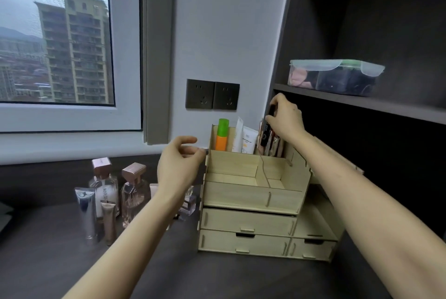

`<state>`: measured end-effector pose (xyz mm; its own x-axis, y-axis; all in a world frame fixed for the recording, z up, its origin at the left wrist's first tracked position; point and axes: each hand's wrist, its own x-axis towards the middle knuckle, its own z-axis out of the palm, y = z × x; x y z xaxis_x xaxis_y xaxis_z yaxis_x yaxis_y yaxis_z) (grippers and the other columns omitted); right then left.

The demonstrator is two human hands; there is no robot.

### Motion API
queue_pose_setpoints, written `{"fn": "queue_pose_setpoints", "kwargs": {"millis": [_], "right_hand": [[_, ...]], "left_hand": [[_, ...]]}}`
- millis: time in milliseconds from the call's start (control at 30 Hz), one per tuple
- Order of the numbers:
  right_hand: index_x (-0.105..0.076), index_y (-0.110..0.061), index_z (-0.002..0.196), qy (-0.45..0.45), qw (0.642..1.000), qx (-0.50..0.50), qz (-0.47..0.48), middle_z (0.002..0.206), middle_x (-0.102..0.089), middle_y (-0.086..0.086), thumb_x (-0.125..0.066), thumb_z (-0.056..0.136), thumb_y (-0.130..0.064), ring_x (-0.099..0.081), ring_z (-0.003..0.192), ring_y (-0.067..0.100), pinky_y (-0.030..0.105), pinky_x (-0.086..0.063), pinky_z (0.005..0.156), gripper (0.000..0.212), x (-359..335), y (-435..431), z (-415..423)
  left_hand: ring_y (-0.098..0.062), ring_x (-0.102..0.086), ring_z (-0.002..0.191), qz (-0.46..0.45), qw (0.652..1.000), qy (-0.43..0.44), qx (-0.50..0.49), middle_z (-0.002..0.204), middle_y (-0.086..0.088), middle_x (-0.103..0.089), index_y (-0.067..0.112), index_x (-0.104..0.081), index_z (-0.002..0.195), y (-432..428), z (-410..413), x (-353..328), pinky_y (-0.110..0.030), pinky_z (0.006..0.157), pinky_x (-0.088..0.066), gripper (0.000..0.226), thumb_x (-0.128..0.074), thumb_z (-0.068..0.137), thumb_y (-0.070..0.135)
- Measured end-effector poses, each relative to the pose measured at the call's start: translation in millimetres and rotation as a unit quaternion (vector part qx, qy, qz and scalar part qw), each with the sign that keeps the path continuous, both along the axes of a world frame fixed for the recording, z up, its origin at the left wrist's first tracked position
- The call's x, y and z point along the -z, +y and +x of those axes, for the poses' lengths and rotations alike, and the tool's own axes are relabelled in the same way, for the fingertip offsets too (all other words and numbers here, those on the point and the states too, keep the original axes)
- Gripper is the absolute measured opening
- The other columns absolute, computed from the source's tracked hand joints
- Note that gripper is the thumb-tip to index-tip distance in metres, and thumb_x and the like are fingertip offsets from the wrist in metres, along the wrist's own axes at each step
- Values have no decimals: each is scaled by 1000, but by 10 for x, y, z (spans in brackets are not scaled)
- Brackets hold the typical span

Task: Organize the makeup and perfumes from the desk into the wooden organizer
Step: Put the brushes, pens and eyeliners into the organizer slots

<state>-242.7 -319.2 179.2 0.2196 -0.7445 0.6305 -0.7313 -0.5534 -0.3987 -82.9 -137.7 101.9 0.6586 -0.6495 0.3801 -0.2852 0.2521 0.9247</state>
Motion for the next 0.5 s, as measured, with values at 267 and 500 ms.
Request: {"fn": "queue_pose_setpoints", "kwargs": {"millis": [267,500], "right_hand": [[-63,-9,104,199,973,108,33,102,-69,8,-63,84,-20,-64,94,29,32,-47,68,22,114,-34,28],[-65,-18,103,393,890,205,-103,105,-64,3,-50,88,-24,-49,105,25,35,-35,88,21,162,285,208]], "left_hand": [[-11,-57,72,4,1000,24,-18,77,2,-63,17,-65,99,237,275,134,-22,70,-45,25,-58,78,4],[-9,-58,70,14,997,38,-61,81,0,-66,14,-67,91,551,518,236,-12,57,-47,22,-57,79,0]]}}
